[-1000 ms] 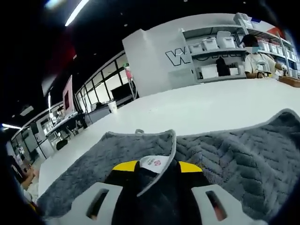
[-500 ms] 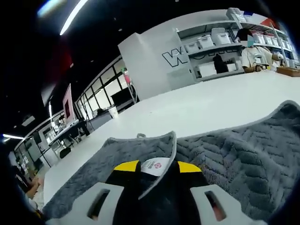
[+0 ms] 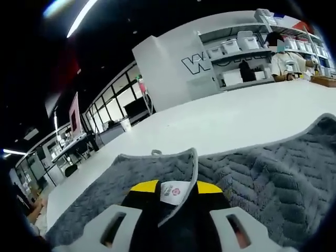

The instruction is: Open the folded towel by lifting each exposed corner and separating the folded layers until the towel lies flat within the target outline without major curled edges

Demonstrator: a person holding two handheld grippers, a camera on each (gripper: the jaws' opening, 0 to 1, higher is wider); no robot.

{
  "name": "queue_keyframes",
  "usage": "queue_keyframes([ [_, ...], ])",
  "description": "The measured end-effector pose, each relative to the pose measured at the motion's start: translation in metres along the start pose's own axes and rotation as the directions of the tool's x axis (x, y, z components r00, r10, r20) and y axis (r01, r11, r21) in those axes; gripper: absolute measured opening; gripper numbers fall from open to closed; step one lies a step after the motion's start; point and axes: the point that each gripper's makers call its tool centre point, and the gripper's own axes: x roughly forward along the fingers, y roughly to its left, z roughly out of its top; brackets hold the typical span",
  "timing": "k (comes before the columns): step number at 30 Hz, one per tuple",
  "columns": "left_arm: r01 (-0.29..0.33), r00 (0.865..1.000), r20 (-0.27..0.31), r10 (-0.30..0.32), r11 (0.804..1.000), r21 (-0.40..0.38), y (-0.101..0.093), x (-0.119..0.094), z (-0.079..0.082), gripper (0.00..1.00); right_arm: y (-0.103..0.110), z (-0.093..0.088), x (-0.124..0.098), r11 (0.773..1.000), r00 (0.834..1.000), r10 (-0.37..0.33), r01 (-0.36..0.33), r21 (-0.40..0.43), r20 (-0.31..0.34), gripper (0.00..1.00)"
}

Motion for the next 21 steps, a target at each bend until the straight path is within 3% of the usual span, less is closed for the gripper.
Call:
queue_keyframes([
  [21, 0.003, 1.000, 0.004, -0.003, 1.000, 0.000, -0.0011, -0.0013, 0.0004, 0.01, 0.0020, -0.0007, 0.0027, 0.999, 1.000, -0.008, 0.008, -0.032, -0.006, 0.10],
])
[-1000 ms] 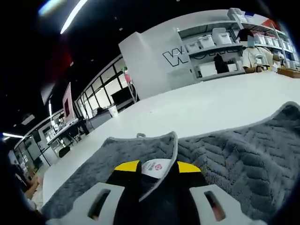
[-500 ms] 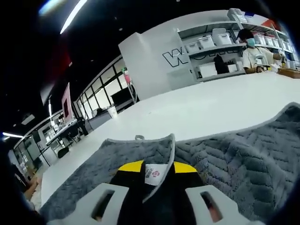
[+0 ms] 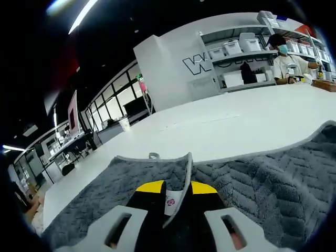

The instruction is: Open the folded towel by lifting each exposed corner and separating the folded layers until the towel lies flat within the target outline without major curled edges

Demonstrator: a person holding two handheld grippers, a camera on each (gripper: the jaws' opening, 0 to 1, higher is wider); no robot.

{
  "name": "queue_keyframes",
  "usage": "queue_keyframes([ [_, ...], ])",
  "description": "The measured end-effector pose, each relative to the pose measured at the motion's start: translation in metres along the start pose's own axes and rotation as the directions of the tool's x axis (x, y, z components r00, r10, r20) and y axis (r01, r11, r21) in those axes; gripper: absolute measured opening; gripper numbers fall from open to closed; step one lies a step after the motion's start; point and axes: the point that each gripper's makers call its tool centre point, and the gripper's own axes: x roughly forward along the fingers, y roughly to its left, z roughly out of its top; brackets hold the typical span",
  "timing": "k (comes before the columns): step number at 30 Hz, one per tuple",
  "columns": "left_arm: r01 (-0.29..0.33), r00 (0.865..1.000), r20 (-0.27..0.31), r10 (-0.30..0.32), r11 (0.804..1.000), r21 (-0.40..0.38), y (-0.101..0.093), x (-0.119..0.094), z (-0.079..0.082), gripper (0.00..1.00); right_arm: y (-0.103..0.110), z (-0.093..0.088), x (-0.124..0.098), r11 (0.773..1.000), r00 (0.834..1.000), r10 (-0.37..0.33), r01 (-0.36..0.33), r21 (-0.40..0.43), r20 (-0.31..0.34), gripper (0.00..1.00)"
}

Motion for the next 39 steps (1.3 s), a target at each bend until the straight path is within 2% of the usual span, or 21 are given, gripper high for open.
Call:
queue_keyframes([
  [33, -0.002, 1.000, 0.009, 0.002, 1.000, -0.002, 0.001, -0.003, -0.001, 0.01, -0.022, 0.006, 0.017, 0.999, 0.999, -0.030, 0.030, -0.012, -0.041, 0.04],
  [39, -0.008, 1.000, 0.011, 0.008, 1.000, -0.005, 0.003, -0.003, -0.001, 0.01, -0.023, 0.008, 0.019, 1.000, 0.999, -0.025, 0.024, -0.012, -0.042, 0.00],
])
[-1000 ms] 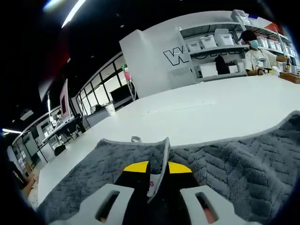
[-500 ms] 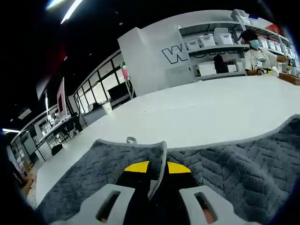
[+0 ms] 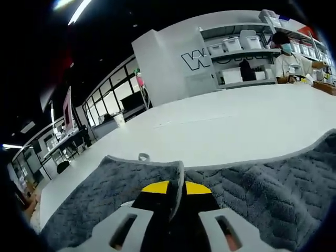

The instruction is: Open the folded towel by lifting each exposed corner and separating the folded layers until the towel lies flat within the target outline without major curled edges

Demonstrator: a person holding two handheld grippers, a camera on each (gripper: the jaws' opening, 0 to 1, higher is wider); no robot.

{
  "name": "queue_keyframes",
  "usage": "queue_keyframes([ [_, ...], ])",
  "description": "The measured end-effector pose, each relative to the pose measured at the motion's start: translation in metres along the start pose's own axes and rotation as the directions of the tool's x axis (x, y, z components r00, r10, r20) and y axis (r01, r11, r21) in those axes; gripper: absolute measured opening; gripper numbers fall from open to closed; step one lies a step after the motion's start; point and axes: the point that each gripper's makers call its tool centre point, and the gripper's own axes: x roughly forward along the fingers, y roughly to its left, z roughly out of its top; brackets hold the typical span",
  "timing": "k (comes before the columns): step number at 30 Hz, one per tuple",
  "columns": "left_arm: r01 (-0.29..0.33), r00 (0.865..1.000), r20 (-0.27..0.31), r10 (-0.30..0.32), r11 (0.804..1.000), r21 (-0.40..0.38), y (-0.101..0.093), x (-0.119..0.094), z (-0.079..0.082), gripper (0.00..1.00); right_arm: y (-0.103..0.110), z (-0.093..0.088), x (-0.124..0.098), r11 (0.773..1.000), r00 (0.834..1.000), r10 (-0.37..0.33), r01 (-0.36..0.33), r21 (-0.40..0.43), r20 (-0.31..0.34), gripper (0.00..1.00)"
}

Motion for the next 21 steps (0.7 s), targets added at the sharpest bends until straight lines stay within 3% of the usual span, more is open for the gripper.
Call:
queue_keyframes([
  [8, -0.001, 1.000, 0.006, 0.001, 1.000, -0.024, 0.001, -0.002, 0.001, 0.01, -0.002, 0.006, 0.003, 1.000, 1.000, 0.005, -0.005, 0.015, 0.003, 0.00],
  [12, 0.028, 0.999, 0.038, -0.024, 0.994, -0.105, -0.001, -0.003, 0.005, 0.01, -0.004, 0.008, 0.004, 0.999, 1.000, 0.013, -0.013, 0.032, -0.001, 0.00],
  [21, 0.024, 0.999, 0.040, -0.021, 0.995, -0.093, 0.001, -0.007, 0.006, 0.01, -0.003, 0.011, 0.004, 0.998, 0.999, 0.033, -0.032, 0.051, -0.013, 0.00],
])
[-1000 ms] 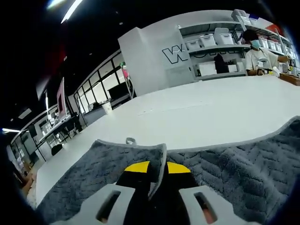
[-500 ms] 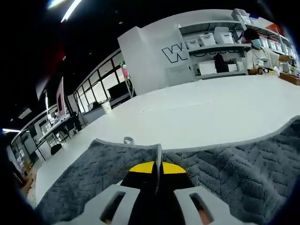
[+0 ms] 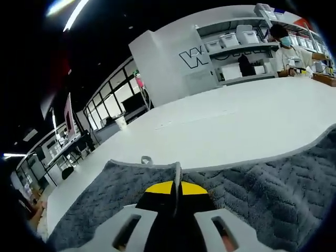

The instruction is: Open the folded towel by lifting each exposed corner and separating the folded layers until the towel lies flat within the target outline without major curled edges

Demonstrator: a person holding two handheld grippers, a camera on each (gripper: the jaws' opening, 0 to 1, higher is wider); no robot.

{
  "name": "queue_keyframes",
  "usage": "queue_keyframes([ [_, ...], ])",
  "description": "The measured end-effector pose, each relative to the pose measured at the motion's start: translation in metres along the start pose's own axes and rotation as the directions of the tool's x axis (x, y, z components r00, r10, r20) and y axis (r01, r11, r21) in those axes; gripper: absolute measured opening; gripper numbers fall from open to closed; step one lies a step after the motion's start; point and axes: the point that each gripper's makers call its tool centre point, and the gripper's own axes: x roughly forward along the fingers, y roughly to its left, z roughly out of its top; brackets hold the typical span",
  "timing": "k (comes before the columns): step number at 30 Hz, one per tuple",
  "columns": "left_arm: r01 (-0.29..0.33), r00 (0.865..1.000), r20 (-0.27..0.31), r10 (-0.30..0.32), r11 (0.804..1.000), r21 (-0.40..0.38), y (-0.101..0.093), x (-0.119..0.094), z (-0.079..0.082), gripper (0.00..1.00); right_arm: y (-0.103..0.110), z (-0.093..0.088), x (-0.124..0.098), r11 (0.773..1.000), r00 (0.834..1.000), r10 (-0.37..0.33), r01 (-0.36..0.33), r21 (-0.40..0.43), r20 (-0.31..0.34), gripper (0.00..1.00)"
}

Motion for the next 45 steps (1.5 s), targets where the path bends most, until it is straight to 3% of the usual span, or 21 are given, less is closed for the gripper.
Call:
queue_keyframes([
  [23, 0.018, 0.995, 0.098, -0.019, 1.000, 0.004, 0.000, -0.009, 0.020, 0.00, 0.009, 0.024, 0.002, 0.999, 0.999, 0.036, -0.036, -0.007, 0.014, 0.00],
  [29, 0.024, 0.989, 0.150, -0.011, 0.996, -0.082, 0.006, -0.012, 0.028, 0.00, 0.014, 0.025, -0.001, 0.999, 0.999, 0.029, -0.029, -0.032, 0.012, 0.00],
  [36, 0.031, 0.982, 0.186, -0.020, 0.998, -0.058, 0.006, -0.015, 0.035, 0.00, 0.018, 0.030, -0.004, 0.999, 1.000, 0.016, -0.015, -0.050, 0.027, 0.00],
  [45, 0.059, 0.977, 0.213, -0.034, 0.992, -0.112, 0.004, -0.020, 0.041, 0.00, 0.032, 0.035, -0.009, 0.998, 0.998, 0.039, -0.036, -0.053, 0.052, 0.00],
])
